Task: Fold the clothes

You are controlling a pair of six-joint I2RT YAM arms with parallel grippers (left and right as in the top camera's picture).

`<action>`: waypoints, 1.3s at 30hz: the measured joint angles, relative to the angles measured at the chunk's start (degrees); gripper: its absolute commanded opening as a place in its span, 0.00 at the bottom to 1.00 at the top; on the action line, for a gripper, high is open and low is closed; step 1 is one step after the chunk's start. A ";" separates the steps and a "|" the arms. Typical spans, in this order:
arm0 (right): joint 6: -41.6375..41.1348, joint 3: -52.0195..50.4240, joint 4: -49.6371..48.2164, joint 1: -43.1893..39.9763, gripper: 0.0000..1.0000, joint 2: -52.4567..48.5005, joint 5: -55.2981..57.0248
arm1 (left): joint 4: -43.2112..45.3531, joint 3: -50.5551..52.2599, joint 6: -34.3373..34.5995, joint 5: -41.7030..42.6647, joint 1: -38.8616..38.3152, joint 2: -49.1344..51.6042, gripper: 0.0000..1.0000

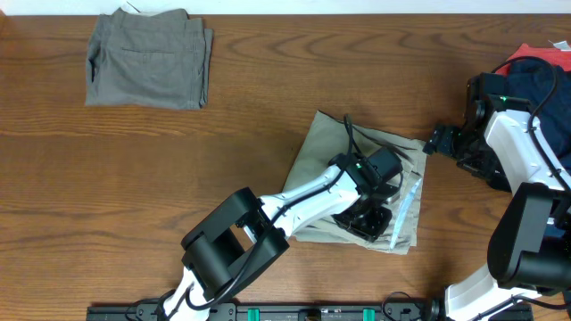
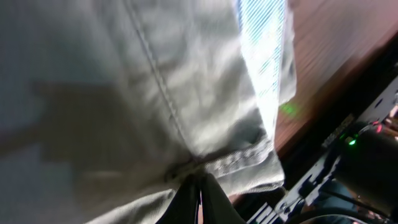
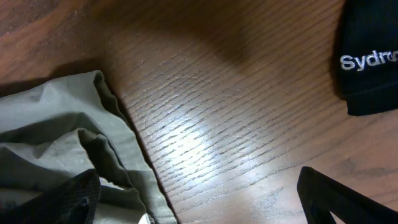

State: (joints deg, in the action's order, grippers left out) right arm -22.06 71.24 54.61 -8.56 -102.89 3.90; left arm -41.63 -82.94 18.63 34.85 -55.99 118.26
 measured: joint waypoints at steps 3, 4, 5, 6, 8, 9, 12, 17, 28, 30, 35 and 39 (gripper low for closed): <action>0.00 0.00 0.00 0.00 0.99 0.00 0.00 | 1.49 0.00 0.85 0.83 0.11 0.00 0.06; 0.00 0.00 0.00 0.00 0.99 0.00 0.00 | 1.62 0.00 0.94 0.96 0.13 0.00 0.06; 0.00 0.00 0.00 0.00 0.99 0.00 0.00 | 1.64 0.00 1.01 1.05 0.24 0.00 0.06; 0.00 0.00 0.00 0.00 0.99 0.00 0.00 | 1.64 0.00 1.01 1.20 0.37 -0.02 0.06; 0.00 0.00 0.00 0.00 0.99 0.00 0.00 | 1.60 0.00 0.85 1.25 1.03 -0.20 0.06; 0.00 0.00 0.00 0.00 0.99 0.00 0.00 | 1.57 0.00 0.83 1.22 1.46 -0.42 0.06; 0.00 0.00 0.00 0.00 0.99 0.00 0.00 | 1.05 0.00 0.81 1.07 3.96 -2.75 0.06; 0.00 0.00 0.00 0.00 0.99 0.00 0.00 | 2.12 -0.07 1.07 0.28 9.90 -9.40 0.06; 0.00 0.00 0.00 0.00 0.99 0.00 0.02 | 16.31 -0.35 5.38 -0.96 15.72 -10.25 0.06; 0.00 0.00 0.00 0.00 0.99 0.00 0.00 | 16.44 -0.35 6.43 -0.94 15.13 -9.03 0.06; 0.00 0.00 0.00 0.00 0.99 0.00 0.00 | 19.08 -0.35 8.48 -0.96 13.53 -3.76 0.06; 0.00 0.00 0.00 0.00 0.99 0.00 0.00 | 26.91 -0.31 9.92 -0.98 12.41 1.33 0.06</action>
State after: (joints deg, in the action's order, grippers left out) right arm -22.06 71.24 54.61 -8.56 -102.89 3.90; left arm -14.72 -83.24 28.56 33.87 -43.57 119.59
